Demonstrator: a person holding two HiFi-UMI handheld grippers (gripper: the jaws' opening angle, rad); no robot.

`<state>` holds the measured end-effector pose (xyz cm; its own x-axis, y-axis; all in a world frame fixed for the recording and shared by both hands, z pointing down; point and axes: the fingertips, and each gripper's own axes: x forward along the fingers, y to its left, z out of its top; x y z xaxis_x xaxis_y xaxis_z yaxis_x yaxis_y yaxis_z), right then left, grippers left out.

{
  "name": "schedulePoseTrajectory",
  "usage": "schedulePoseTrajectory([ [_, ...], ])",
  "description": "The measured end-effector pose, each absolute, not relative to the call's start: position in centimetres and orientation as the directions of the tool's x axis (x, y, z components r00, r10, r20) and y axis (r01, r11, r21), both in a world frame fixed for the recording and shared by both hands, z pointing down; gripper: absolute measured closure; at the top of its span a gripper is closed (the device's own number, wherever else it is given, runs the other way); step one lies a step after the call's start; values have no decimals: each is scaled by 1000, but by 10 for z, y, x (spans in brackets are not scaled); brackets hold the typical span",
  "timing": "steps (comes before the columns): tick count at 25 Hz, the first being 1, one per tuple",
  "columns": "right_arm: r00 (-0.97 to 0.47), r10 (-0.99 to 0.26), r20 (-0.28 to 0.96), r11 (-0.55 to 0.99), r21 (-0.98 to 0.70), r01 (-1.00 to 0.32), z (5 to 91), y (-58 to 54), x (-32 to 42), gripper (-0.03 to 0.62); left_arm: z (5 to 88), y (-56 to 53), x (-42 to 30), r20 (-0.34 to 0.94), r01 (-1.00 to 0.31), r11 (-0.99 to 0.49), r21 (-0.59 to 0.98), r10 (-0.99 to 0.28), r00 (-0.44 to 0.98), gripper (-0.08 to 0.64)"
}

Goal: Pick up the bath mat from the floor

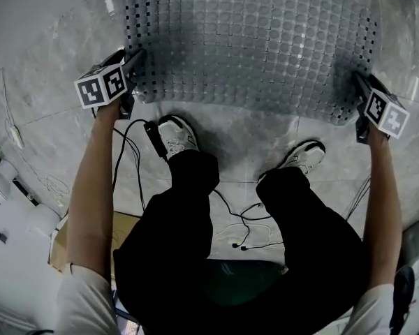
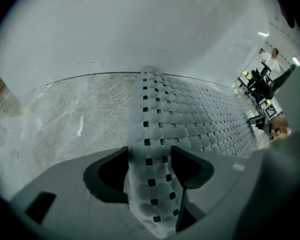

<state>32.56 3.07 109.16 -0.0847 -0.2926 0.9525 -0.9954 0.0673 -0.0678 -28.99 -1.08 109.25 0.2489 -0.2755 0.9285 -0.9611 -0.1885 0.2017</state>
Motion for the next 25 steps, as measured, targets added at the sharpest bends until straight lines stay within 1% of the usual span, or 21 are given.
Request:
schedulePoseTrajectory([
  [2, -99, -297, 950, 69, -82, -994, 1093, 33, 322, 376, 1093, -8, -290, 939, -964, -207, 165, -265, 217, 323],
  [3, -109, -297, 949, 73, -91, -993, 1092, 35, 319, 416, 1093, -6, -288, 943, -966, -207, 156, -261, 208, 358],
  [4, -113, -294, 949, 78, -94, -992, 1091, 36, 316, 447, 1093, -5, -285, 945, -967, -203, 155, -256, 205, 376],
  [6, -111, -281, 953, 98, -86, -991, 1086, 36, 310, 476, 1088, -3, -279, 946, -967, -197, 160, -249, 207, 427],
  [8, -123, -275, 954, 119, -93, -989, 1079, 35, 304, 488, 1081, -3, -275, 946, -967, -197, 164, -248, 211, 449],
  [14, -165, -242, 956, 155, -130, -979, 1043, 40, 292, 503, 1044, 5, -262, 947, -960, -207, 186, -224, 232, 466],
  [19, -143, -223, 964, 216, -94, -972, 1000, 44, 284, 511, 1003, 27, -245, 956, -943, -256, 212, -146, 255, 469],
  [25, -158, -216, 964, 270, -97, -958, 961, 42, 268, 517, 970, 41, -218, 954, -929, -281, 241, -108, 280, 471],
])
